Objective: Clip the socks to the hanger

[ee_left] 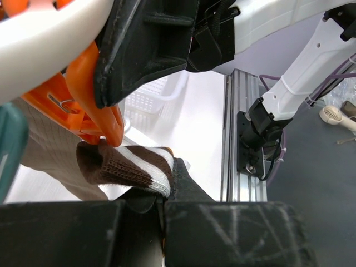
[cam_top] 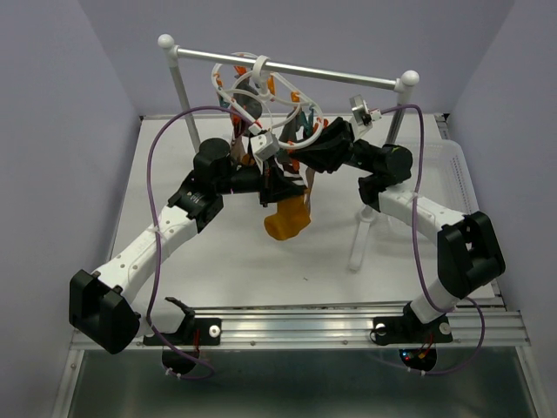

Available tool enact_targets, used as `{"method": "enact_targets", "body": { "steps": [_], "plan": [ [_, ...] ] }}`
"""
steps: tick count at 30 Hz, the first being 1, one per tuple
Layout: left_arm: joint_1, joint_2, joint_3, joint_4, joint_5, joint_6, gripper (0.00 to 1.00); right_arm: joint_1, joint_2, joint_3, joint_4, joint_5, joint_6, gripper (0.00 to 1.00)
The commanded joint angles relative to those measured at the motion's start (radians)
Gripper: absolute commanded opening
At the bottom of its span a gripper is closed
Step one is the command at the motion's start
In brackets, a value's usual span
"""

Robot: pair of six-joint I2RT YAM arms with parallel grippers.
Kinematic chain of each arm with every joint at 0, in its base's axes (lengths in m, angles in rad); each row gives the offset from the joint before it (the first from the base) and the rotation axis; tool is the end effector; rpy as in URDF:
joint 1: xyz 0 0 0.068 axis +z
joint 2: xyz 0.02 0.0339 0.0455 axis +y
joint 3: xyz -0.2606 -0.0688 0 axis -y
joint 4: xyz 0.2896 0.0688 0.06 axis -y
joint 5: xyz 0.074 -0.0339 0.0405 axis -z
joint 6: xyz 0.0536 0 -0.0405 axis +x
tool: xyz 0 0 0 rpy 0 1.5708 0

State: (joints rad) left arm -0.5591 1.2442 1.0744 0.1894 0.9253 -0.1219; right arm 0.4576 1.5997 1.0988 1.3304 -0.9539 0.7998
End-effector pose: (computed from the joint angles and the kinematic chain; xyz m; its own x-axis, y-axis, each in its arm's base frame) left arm 0.2640 -0.2157 0.3726 -0.1046 -0.0208 -0.9943 0.9908 0.0845 -0.1060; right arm 0.3227 0.2077 0.3650 -0.0766 0.4248 -0.9021 -0.9970 -0.0416 0.0650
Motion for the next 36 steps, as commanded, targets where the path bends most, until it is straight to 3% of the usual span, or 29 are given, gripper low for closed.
{"method": "enact_targets", "body": {
  "steps": [1, 36],
  "plan": [
    [0.004, -0.012, 0.045, 0.041, 0.029, 0.033, 0.0, 0.012, -0.001, 0.016, 0.484, -0.103, 0.027, 0.01],
    [0.005, 0.008, 0.079, 0.021, 0.061, 0.093, 0.0, 0.012, -0.024, 0.01, 0.484, -0.134, 0.118, 0.02]
  ]
}}
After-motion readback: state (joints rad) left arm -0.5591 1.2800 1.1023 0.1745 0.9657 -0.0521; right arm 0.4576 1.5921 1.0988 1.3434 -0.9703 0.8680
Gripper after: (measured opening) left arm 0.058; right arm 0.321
